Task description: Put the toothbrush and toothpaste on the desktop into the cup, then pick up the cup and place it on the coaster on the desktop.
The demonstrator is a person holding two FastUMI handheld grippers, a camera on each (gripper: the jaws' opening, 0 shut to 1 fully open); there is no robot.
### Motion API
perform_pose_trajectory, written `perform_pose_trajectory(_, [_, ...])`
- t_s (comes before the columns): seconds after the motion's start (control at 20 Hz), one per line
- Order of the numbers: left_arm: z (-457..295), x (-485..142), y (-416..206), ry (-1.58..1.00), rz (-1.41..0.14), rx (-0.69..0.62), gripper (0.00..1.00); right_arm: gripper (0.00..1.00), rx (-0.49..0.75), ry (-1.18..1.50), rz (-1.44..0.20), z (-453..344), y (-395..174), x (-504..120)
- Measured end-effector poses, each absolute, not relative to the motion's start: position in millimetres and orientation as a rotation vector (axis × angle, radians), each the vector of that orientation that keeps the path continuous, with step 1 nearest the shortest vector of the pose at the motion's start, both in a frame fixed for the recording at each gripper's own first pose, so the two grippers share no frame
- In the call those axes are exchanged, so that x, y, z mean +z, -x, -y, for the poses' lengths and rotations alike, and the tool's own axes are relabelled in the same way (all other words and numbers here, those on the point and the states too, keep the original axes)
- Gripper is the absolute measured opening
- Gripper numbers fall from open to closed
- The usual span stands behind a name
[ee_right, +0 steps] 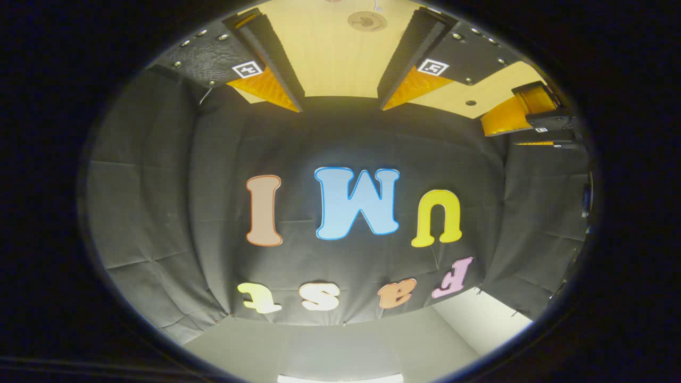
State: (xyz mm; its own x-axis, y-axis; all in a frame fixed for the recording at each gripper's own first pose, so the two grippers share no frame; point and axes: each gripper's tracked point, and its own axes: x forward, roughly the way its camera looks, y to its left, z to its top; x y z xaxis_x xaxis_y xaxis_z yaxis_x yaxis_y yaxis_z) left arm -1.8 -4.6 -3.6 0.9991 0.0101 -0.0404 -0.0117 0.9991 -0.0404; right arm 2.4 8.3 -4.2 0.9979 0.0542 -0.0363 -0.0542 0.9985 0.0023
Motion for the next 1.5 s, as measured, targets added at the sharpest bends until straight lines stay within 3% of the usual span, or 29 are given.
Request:
perform_pose_trajectory(0.05, [4, -6, 1, 0.043, -0.044, 0.011, 0.87, 0.9, 0.056, 0.001, -0.039, -9, -1, -7])
perform_pose_trajectory(0.2, [6, -16, 3, 0.047, -0.076, 0.007, 1.0, 0.9, 0.064, 0.003, -0.075, -11, 0, -17])
perform_pose_trajectory(0.9, [25, -202, 23, 0.019, -0.495, -0.087, 0.94, 0.9, 0.101, 0.008, -0.404, -21, 10, -142])
perform_pose_trajectory(1.5, [29, -337, 74, 0.066, -0.878, -0.075, 0.95, 0.9, 0.18, -0.002, -0.747, -44, 52, -256])
